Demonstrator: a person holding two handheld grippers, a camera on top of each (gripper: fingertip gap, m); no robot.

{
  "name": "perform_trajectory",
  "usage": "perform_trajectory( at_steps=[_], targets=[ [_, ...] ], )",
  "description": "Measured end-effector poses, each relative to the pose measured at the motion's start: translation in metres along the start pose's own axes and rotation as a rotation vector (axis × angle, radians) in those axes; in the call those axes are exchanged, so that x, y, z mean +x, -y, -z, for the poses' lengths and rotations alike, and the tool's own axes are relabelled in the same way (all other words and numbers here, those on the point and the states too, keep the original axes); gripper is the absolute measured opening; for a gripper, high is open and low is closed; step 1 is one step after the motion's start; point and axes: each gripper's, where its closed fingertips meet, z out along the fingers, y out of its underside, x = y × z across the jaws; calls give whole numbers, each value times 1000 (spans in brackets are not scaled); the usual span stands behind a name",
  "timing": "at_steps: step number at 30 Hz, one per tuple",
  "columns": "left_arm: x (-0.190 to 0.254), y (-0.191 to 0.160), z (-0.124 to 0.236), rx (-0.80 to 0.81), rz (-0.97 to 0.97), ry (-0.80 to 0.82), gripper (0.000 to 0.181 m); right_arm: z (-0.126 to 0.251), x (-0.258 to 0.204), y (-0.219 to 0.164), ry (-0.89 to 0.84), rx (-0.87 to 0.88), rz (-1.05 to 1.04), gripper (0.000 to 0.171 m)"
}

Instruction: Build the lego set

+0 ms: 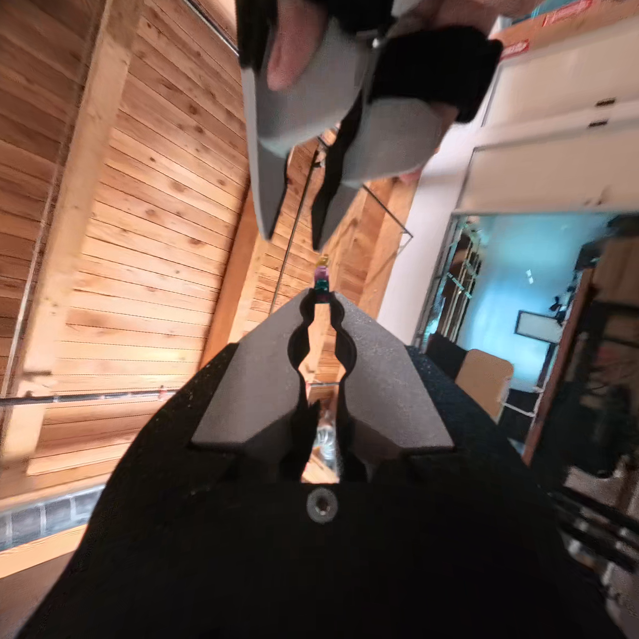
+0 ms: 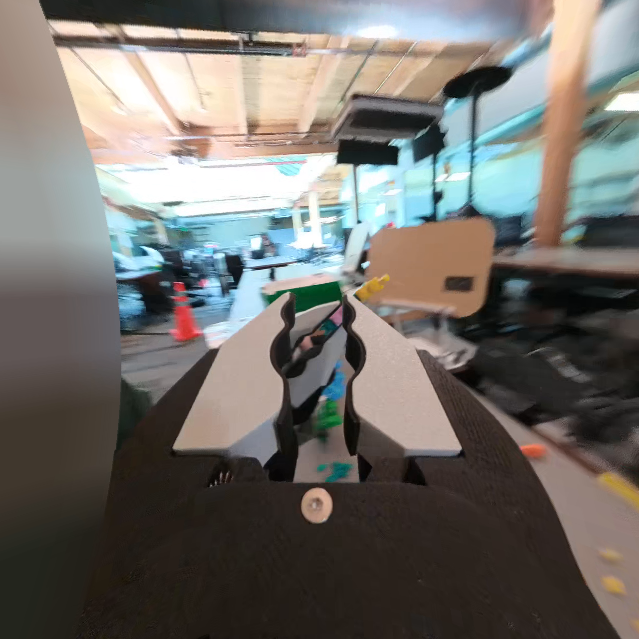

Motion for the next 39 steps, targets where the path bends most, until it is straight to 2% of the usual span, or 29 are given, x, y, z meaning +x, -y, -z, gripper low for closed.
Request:
perform_trajectory(
  at_steps=[2,5,11,16,20,25,27,29,33,36,39],
  targets=[
    [3,-4,-2,-37,-35,17,5,-7,9,-13,39,-33,-122,25],
    [5,-8,-1,-46,-57,23,5,-12,19,-19,43,-22,-183,18],
    [6,-2,0,-29,-87,35,5,-14,23,-23,27,-27,-178,12],
    [6,1,-1,7,-12,9,9,-13,22,-20,55,-14,-110,8],
    [9,8,-3,98,315,-126,16,-5,21,-14,32,-13,49,7],
    [10,9,-4,204,1152,-449,22,4,17,-8,31,-21,190,6],
    [3,15,-1,302,1522,-602,25,6,6,-5,95,2,191,6],
    [-3,17,1,370,1768,-702,27,7,-4,-1,158,27,182,6],
    [-9,18,2,456,1992,-759,25,7,-9,0,178,33,185,6],
    [-22,12,2,542,2110,-731,40,7,-1,-3,127,3,215,6],
    [-18,15,2,501,2030,-740,44,4,3,-12,88,-56,267,6]
  ],
)
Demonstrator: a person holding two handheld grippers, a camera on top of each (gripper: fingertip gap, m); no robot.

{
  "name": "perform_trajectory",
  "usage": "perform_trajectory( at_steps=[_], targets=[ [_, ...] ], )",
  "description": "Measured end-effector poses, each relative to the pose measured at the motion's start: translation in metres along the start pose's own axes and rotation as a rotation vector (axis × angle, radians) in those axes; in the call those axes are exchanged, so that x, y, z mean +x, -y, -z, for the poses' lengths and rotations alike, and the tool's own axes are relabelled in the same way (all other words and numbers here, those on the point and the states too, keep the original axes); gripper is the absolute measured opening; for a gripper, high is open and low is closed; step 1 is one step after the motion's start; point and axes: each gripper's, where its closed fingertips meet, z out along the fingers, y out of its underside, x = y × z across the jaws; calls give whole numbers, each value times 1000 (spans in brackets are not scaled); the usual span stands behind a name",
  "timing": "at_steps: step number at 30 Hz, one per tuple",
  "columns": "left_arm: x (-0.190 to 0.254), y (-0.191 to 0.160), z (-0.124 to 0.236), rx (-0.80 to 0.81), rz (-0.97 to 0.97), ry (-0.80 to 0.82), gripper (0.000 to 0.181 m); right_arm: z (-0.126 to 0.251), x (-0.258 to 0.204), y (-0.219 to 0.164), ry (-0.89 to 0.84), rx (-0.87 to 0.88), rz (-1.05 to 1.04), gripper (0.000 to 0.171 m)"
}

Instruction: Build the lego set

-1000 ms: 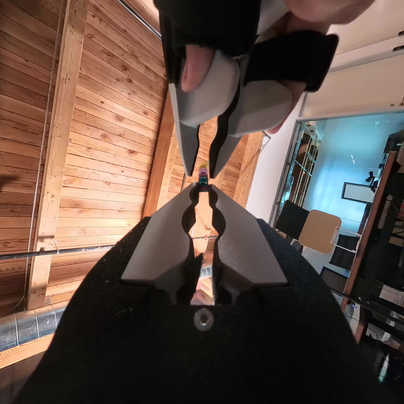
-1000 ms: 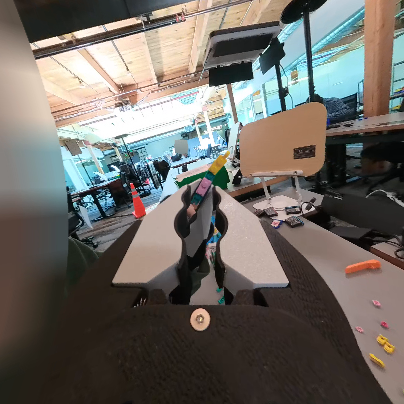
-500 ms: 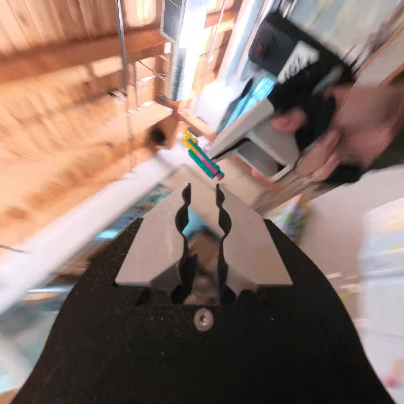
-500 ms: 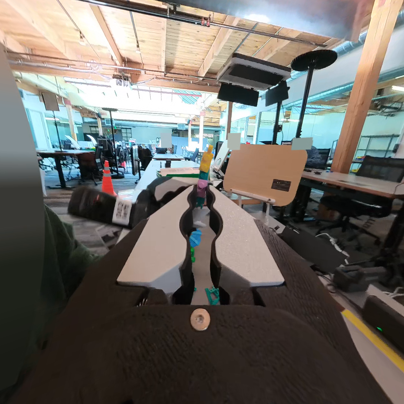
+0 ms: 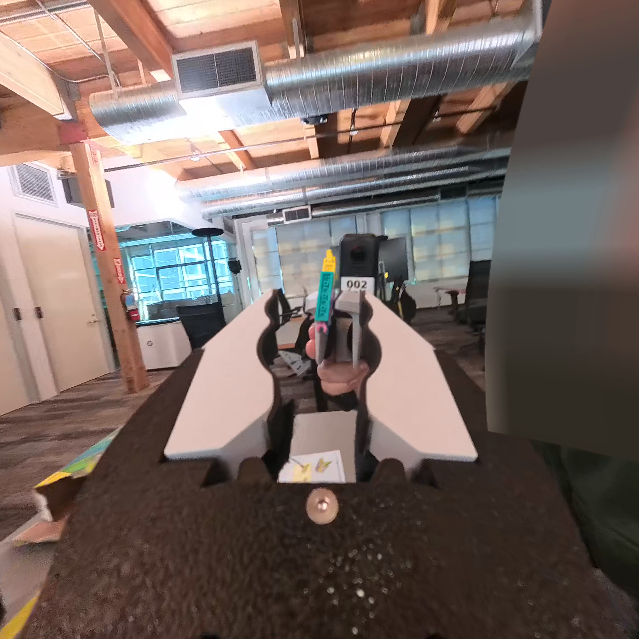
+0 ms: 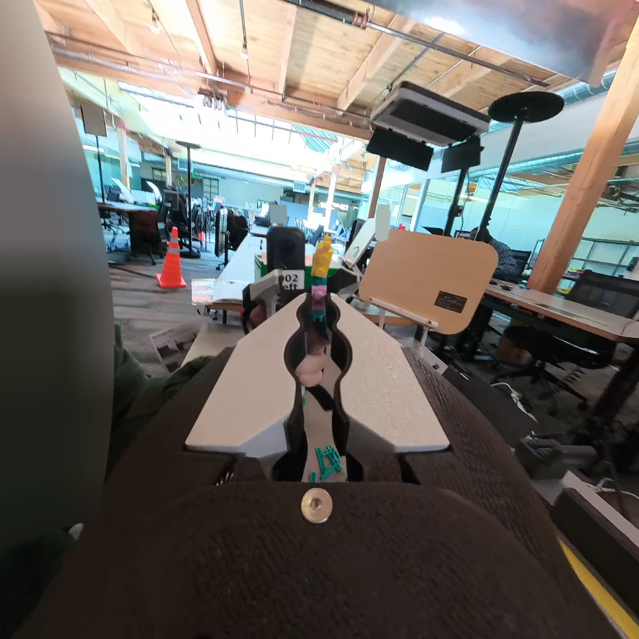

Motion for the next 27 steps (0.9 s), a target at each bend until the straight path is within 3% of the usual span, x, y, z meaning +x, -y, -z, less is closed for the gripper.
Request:
perform_trajectory(
  at_steps=[7,11,16,22,25,27],
  targets=[
    [13,-5,-1,-41,35,-91,13,-8,-14,-6,57,-46,-6,6],
    [14,-12,-1,-73,64,-119,18,-6,-17,2,95,8,-48,6],
    [18,-9,-5,-53,-7,-109,6,-7,-17,7,100,41,-77,6],
    [12,21,-3,172,67,-55,6,-7,-10,27,46,215,-91,13],
    [6,27,0,239,203,-56,6,-4,-2,36,-86,291,59,19],
    [5,28,0,255,277,-81,5,-5,-3,34,-169,247,227,19]
  ],
)
